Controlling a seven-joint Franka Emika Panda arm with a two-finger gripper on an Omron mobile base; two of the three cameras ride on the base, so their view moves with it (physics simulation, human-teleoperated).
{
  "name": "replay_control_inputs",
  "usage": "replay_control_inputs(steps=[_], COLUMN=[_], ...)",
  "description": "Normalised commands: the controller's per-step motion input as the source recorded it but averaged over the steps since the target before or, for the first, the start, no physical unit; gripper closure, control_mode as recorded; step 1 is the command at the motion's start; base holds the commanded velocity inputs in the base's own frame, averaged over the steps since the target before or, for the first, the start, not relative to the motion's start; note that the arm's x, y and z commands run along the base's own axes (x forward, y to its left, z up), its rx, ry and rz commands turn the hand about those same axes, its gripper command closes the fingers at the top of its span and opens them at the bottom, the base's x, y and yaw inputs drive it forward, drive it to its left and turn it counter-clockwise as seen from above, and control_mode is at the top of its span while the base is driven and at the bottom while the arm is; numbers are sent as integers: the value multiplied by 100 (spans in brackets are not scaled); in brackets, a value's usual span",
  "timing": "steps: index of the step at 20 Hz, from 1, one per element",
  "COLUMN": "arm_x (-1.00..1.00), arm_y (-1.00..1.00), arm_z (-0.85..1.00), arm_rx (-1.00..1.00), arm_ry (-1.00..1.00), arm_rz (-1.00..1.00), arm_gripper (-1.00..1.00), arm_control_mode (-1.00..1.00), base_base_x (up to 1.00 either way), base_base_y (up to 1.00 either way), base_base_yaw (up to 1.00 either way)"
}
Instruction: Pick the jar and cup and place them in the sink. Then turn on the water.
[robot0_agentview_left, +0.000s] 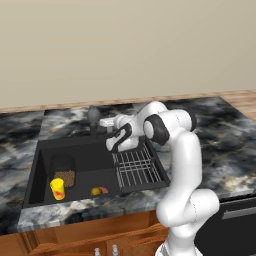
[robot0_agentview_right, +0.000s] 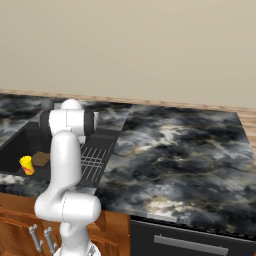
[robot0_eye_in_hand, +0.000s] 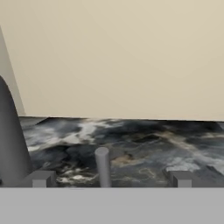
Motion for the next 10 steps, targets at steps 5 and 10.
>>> replay_control_inputs(steps=[5, 10], arm_x=[5, 0], arm_y=[0, 0], arm_z=[-10, -7], arm_rx=[1, 2], arm_ry=[-3, -2], arm_rz=[0, 0], arm_gripper=[-100, -100], arm_control_mode=[-100, -100], base_base_x=[0, 0], base_base_y=[0, 0], base_base_yaw=[0, 0])
